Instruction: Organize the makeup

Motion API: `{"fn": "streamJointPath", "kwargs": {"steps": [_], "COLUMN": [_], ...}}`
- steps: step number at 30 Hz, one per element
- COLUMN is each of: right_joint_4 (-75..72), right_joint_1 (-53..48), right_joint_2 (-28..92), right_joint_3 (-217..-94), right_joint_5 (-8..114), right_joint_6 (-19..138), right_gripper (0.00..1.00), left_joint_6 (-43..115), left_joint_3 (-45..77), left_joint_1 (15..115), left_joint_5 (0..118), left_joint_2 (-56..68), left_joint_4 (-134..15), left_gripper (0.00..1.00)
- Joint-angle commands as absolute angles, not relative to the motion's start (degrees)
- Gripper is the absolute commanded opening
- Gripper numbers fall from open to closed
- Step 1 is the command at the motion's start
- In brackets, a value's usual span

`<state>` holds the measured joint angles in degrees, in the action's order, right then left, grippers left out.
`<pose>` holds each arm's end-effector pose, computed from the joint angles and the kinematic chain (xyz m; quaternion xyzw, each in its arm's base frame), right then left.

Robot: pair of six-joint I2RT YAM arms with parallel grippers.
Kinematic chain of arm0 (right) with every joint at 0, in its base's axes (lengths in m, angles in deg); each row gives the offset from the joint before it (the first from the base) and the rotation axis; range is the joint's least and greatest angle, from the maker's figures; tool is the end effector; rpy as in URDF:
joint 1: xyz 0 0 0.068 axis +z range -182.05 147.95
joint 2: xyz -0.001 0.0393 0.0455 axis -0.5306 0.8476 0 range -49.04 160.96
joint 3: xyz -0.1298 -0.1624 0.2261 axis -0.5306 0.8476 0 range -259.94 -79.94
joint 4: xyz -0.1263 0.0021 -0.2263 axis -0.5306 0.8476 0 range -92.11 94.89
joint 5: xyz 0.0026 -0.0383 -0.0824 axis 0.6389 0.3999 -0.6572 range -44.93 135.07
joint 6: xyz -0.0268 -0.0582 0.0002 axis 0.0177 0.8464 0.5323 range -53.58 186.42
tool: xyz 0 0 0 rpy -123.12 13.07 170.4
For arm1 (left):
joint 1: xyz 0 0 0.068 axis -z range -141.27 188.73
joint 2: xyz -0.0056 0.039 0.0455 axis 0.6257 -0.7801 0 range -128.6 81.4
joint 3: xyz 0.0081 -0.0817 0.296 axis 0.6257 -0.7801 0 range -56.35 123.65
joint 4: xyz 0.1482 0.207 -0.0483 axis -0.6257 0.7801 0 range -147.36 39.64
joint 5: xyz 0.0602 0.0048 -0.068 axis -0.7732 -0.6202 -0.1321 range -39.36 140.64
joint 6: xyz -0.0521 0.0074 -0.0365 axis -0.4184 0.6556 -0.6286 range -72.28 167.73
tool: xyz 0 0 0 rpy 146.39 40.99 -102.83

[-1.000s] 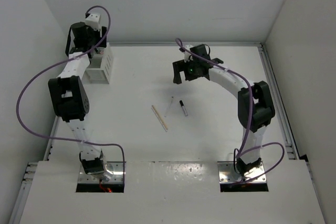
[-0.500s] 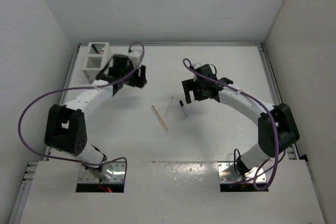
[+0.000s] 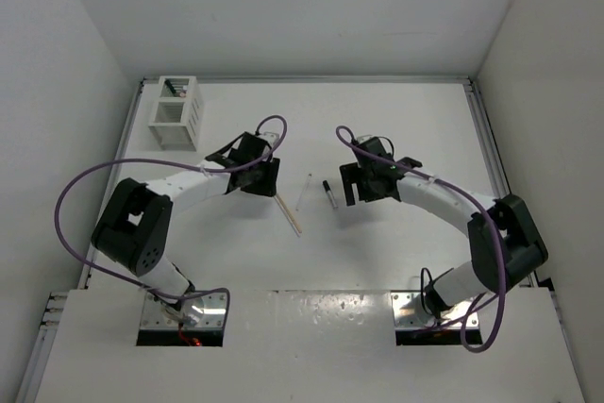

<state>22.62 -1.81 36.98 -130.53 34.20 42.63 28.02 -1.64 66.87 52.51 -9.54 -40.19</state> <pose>0.2576 0.1394 0.2139 -0.0297 0.9618 0.0348 0.2699 0.2900 -0.1569 0.2187 0.0749 0.9463 -0.1415 0.2807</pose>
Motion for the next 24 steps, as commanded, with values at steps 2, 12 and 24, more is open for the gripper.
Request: {"fn": "streamJointPath", "kwargs": {"steps": [2, 12, 24], "right_joint_4": [21.89, 21.27, 22.06], "right_joint_1": [-1.37, -1.02, -1.2], "right_joint_2": [33.4, 29.01, 27.25], "right_joint_3": [-129.16, -124.24, -122.22], "right_joint_5": [32.94, 30.66, 28.02], "right_joint_6": [41.64, 40.85, 43.48], "right_gripper": [0.81, 0.81, 0.81], "left_joint_6": [24.18, 23.03, 21.97], "left_joint_3": [1.38, 1.39, 1.92], "left_joint_1": [68.7, 70.72, 71.78], "left_joint_5": [51.52, 51.7, 51.7], "left_joint_2": [-12.37, -15.02, -19.59], "left_joint_4": [-39.61, -40.22, -40.22], "left_gripper": [0.47, 0.46, 0.4]}}
